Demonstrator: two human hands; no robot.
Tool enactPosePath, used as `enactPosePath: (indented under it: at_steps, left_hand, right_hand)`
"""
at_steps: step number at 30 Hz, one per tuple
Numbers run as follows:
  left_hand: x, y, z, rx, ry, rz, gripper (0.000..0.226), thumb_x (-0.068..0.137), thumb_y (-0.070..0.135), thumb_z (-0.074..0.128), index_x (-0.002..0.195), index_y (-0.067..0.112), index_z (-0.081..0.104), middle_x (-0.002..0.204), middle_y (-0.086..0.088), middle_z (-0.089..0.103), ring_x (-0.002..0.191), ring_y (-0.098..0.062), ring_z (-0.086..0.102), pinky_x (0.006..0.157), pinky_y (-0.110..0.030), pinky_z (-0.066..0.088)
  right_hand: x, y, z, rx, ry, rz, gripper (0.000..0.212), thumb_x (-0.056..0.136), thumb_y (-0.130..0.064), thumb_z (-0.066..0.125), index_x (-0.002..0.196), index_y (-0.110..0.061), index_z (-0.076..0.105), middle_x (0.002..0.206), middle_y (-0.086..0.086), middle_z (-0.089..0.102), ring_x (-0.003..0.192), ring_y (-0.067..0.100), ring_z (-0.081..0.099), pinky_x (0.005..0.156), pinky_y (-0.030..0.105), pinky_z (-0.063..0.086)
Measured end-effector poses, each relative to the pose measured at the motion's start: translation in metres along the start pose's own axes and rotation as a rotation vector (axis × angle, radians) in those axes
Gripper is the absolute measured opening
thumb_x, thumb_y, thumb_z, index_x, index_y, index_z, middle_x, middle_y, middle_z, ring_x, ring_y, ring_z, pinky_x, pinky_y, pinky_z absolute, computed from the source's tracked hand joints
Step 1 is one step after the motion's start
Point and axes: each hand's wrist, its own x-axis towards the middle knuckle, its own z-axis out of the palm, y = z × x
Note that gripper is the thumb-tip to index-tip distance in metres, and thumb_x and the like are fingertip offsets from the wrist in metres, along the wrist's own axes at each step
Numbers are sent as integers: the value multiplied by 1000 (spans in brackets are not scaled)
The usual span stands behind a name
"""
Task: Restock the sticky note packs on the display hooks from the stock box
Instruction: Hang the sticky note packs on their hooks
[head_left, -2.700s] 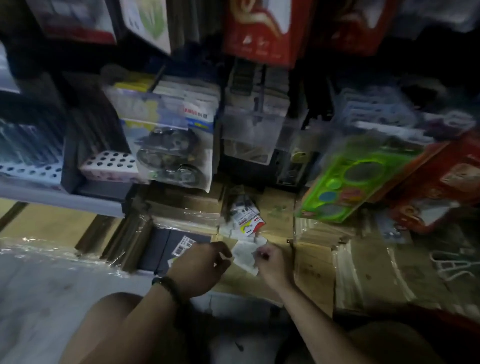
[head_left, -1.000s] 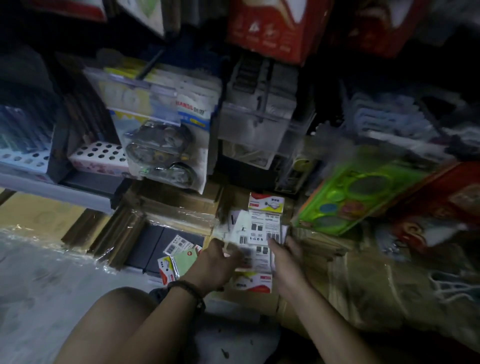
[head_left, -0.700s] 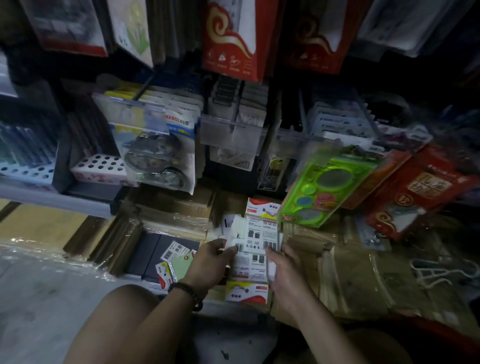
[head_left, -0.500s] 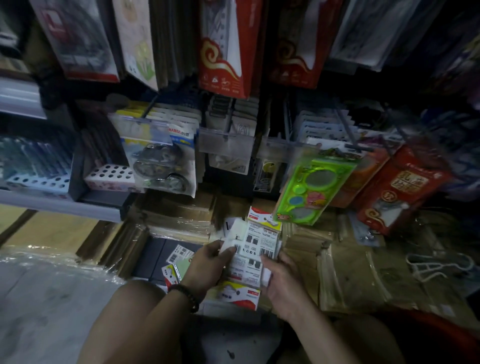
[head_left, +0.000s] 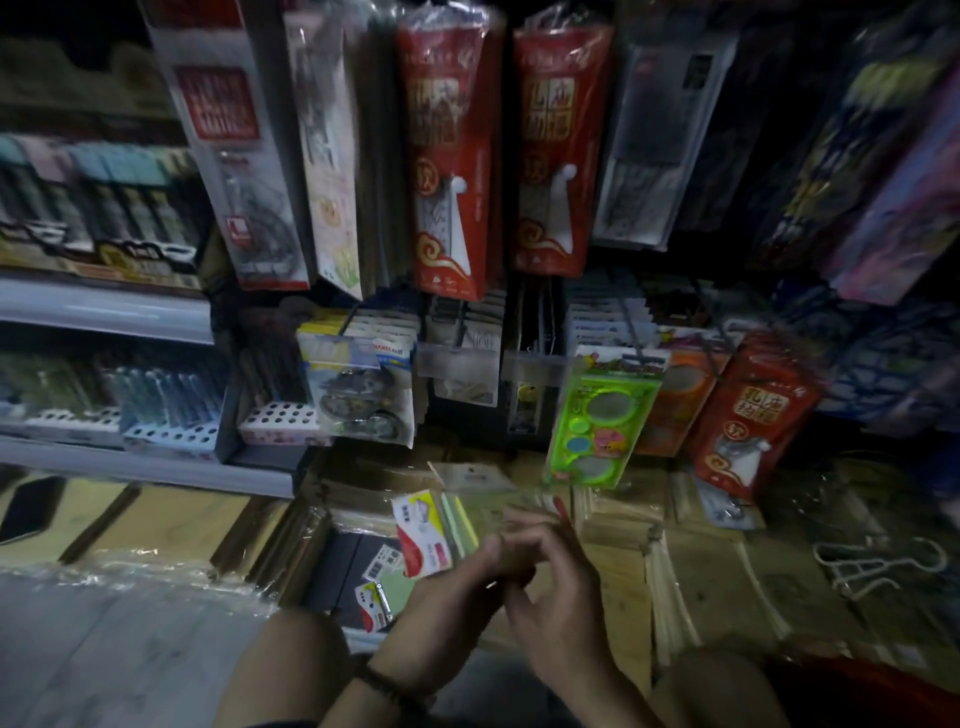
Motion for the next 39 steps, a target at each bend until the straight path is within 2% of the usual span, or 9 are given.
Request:
enactPosePath:
  at_steps: [5,8,11,14,19,24,30,35,39]
  left_hand:
    - [-17,15,22,240,46,112,31,100,42,64,116,17,74,90,18,82,88,4,76,78,-15,57]
    - [-20,26,30,249,80,129,53,81,53,80,115,13,79,107,2,83,104,-13,78,94,-33,62]
    - [-22,43,40,242,49,145,53,74,64,87,107,23,86,117,-3,81,115,-21,75,109,-46,55]
    - [-24,60,54,214,13,178,43,87,58,73,110,23,85,116,-4,81,110,-15,77,99,-39,57]
    - [-29,79,73,-11,-51,123,78,86,65,73,142,12,66,141,-19,67,125,-29,64,99,-45,48]
    - [-31,93,68,-42,-162,38,54,101,47,64,141,11,67,139,-19,68,108,-27,70,86,-37,50]
    - [-37,114,75,20,-215,108,55,102,44,58,147,12,60,145,-25,62,114,-38,65,101,-49,53]
    - [-43,138,77,135,-53,335,45,94,19,69,134,0,66,128,-21,74,117,-38,73,86,-43,65]
    - [-59,173,81,248,86,526,35,81,17,88,113,9,78,118,-20,78,111,-51,72,95,-72,55]
  right_hand:
    - [17,-23,-29,18,-10,-125,18,85,-11,73,95,-25,76,130,-12,65,132,18,59,103,35,51]
    - [26,-35,-41,-63,106,-55,5,90,-36,73,93,-33,75,127,-15,58,128,7,57,97,23,52]
    - [37,-48,-55,-57,193,120,39,80,-48,86,112,-38,66,127,-15,53,127,1,53,95,13,46]
    - [49,-67,-66,198,112,376,68,78,-35,93,134,-38,55,123,-21,66,111,-7,64,85,17,53]
    - [60,-76,-71,451,95,372,35,95,-4,74,125,-22,71,113,-2,81,107,17,77,93,41,60]
    - [68,-83,-82,595,50,423,27,98,0,68,123,-11,70,113,8,81,109,27,76,93,42,59]
    - [86,-100,-88,582,28,352,23,102,-9,64,121,-14,75,116,10,79,111,31,74,94,43,57]
    - [104,-127,-104,504,89,318,21,101,-5,66,117,-15,75,107,4,82,101,23,78,87,41,61]
    - [119,-153,-119,502,106,279,18,95,3,71,110,-7,72,97,6,83,90,25,80,71,33,62]
